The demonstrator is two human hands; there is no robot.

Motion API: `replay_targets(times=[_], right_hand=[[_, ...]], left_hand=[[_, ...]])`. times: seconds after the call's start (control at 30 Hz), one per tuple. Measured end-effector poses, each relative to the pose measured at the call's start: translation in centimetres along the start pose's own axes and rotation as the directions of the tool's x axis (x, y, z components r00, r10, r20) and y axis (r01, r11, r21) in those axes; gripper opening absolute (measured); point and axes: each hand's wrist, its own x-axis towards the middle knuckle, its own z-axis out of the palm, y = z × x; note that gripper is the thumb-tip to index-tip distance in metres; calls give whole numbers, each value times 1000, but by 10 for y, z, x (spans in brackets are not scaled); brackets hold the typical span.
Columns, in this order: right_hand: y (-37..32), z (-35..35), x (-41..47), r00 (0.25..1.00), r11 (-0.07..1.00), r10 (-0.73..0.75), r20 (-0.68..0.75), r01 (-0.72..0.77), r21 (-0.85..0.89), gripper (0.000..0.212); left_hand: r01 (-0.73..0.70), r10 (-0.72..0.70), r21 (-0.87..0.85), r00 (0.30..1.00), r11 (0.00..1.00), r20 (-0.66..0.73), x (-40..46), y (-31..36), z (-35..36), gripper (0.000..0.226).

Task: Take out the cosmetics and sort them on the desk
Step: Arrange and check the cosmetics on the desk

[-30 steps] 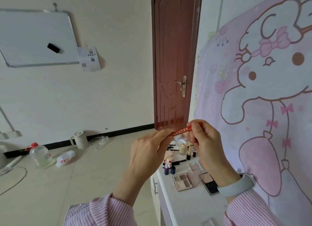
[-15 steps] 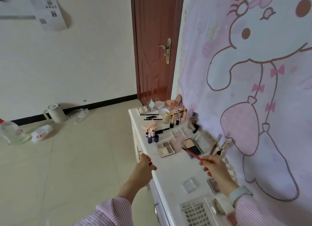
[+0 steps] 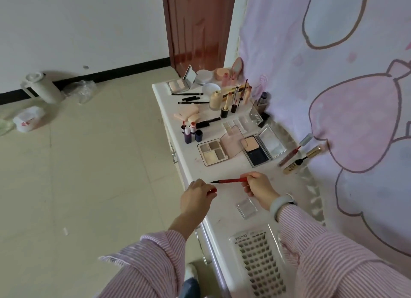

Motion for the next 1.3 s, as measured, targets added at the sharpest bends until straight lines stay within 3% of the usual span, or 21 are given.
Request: replay_targets(times=[0.13, 0.23, 0.33, 0.47, 0.53, 0.6, 0.7, 0.77, 0.87, 0.93, 1.0, 1.07, 1.2, 1.3], right_hand=[[-13, 13, 25, 999, 996, 7, 54, -2, -86, 25], [-21, 15, 37, 997, 983, -77, 18, 79, -168, 16], [-23, 15, 42, 989, 961, -145, 18, 145, -234, 15], [-4, 11, 31, 961, 909, -276, -25, 253, -331, 14], [10, 7, 17, 944, 858, -329, 34, 313, -408, 14], [23, 3, 3, 938, 739, -313, 149, 339, -582, 27], [41, -2, -12, 926, 370, -295, 236, 338, -865, 53], [48, 0, -18, 932, 273, -283, 228, 307, -912, 55], [46, 5, -22, 929, 320, -296, 223, 317, -893, 45], [35, 7, -24, 914, 431, -344, 216, 358, -828, 45], [10, 7, -29, 882, 585, -433, 186, 432, -687, 47], [-27, 7, -38, 812, 649, -561, 159, 551, -525, 47], [-117, 1, -74, 629, 584, -767, 130, 767, -266, 42], [-175, -5, -110, 467, 450, -878, 103, 880, -156, 50]], left_hand=[[-71, 80, 143, 995, 987, -57, 20, -5, 16, 25], [-95, 119, 247, 989, 964, -83, 33, -5, 21, 25], [-141, 192, 270, 966, 952, -172, 44, 2, 17, 12], [-183, 260, 282, 928, 942, -266, 52, 4, 19, 21], [-195, 275, 271, 914, 943, -299, 54, 1, 19, 24], [-200, 268, 227, 906, 953, -329, 51, -4, 20, 24], [-152, 192, 129, 893, 980, -407, 38, -13, 19, 22], [-92, 119, 82, 889, 992, -442, 28, -16, 16, 23], [-15, 11, -5, 897, 1000, -441, 18, -12, 7, 21], [49, -95, -129, 920, 990, -379, 16, -3, -7, 17], [94, -196, -346, 942, 934, -274, 18, 7, -29, 15], [141, -263, -556, 954, 819, -145, 22, 22, -61, 16], [150, -163, -784, 985, 603, 63, 22, 62, -135, 20], [45, 3, -870, 999, 491, 54, 15, 94, -192, 36]])
